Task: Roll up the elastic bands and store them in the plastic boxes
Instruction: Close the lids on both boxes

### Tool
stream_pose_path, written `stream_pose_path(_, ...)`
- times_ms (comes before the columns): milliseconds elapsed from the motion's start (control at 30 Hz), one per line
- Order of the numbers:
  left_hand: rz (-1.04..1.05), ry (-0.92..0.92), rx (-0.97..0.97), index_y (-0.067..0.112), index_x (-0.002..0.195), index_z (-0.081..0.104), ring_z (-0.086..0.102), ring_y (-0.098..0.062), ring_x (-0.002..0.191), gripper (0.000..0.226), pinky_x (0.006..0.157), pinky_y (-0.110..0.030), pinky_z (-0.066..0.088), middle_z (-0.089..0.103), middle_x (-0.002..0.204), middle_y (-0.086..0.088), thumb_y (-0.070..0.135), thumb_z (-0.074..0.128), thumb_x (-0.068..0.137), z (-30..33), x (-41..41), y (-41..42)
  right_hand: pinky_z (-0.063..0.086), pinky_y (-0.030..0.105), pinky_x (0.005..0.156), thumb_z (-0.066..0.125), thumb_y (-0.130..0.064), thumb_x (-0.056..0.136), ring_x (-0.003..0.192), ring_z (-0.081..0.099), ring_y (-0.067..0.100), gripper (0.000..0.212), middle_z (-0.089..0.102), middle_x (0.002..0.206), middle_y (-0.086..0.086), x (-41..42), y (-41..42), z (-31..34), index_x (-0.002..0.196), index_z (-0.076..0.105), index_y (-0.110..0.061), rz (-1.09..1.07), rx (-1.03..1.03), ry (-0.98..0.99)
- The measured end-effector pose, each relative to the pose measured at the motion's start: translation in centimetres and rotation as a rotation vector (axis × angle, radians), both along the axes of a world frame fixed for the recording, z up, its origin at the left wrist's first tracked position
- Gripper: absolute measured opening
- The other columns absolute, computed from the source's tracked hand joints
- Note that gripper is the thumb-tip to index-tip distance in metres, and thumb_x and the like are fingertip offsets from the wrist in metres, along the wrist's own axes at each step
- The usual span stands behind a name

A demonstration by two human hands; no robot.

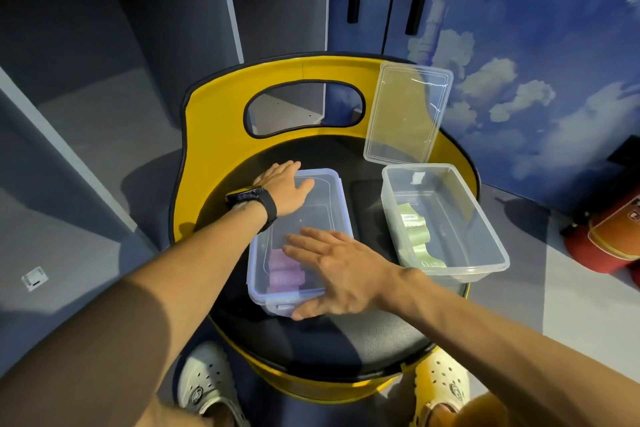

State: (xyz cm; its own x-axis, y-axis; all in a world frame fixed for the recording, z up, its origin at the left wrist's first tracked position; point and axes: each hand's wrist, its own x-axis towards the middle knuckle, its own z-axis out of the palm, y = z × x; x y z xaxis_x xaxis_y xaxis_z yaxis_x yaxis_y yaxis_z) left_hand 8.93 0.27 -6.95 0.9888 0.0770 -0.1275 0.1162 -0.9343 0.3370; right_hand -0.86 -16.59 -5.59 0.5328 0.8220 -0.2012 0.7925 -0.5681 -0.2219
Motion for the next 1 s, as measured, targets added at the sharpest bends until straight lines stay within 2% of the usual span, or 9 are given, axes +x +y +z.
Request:
stream_pose_path(133,-0.002,-0.016,0.105,0.024,0.150,0.024,0.021,-0.026,0.145,0.062,0.117,-0.045,0.014,0.028,0.156,-0.004,0.056,0.029,0.097,-1.0,0.7,-0.1,0.005,0.044,0.121,0.047,-0.068,0.087,0.151,0.004,0.023,0.092,0.010,0.164,0.002,0.2,0.0,-0.5,0.155,0.015,-0.016,0.034,0.018,-0.058)
stream_pose_path(367,-0.016,-0.015,0.206,0.025,0.151,0.018,0.019,-0.028,0.145,0.064,0.116,-0.045,0.013,0.024,0.157,-0.004,0.059,0.020,0.097,-1.4,0.5,-0.2,0.010,0.048,0.120,0.039,-0.063,0.093,0.150,0.007,0.031,0.086,0.012,0.163,0.011,-0.1,0.1,-0.5,0.154,0.013,-0.008,0.085,-0.030,-0.123)
stream_pose_path(667,-0.023,-0.023,0.226,0.024,0.150,0.021,0.019,-0.027,0.144,0.062,0.115,-0.046,0.014,0.024,0.157,-0.004,0.057,0.020,0.098,-1.5,0.4,-0.3,0.014,0.050,0.119,0.039,-0.063,0.094,0.150,0.012,0.032,0.086,0.015,0.162,0.012,0.0,0.2,-0.5,0.154,0.015,-0.007,0.099,-0.044,-0.143)
stream_pose_path(867,-0.030,-0.023,0.232,0.025,0.148,0.024,0.023,-0.027,0.142,0.061,0.114,-0.047,0.015,0.029,0.155,-0.004,0.058,0.021,0.098,-1.5,0.7,-0.2,0.022,0.053,0.116,0.045,-0.059,0.093,0.147,0.020,0.036,0.082,0.024,0.159,0.015,-0.1,0.4,-0.9,0.152,0.024,-0.005,0.100,-0.016,-0.182)
stream_pose_path(1000,-0.048,-0.022,0.245,0.025,0.147,0.027,0.027,-0.026,0.139,0.059,0.112,-0.046,0.017,0.034,0.151,-0.005,0.058,0.022,0.097,-1.6,1.0,0.0,0.020,0.052,0.116,0.045,-0.057,0.095,0.147,0.019,0.035,0.080,0.022,0.160,0.015,-0.2,0.5,-0.9,0.152,0.023,-0.004,0.098,-0.024,-0.195)
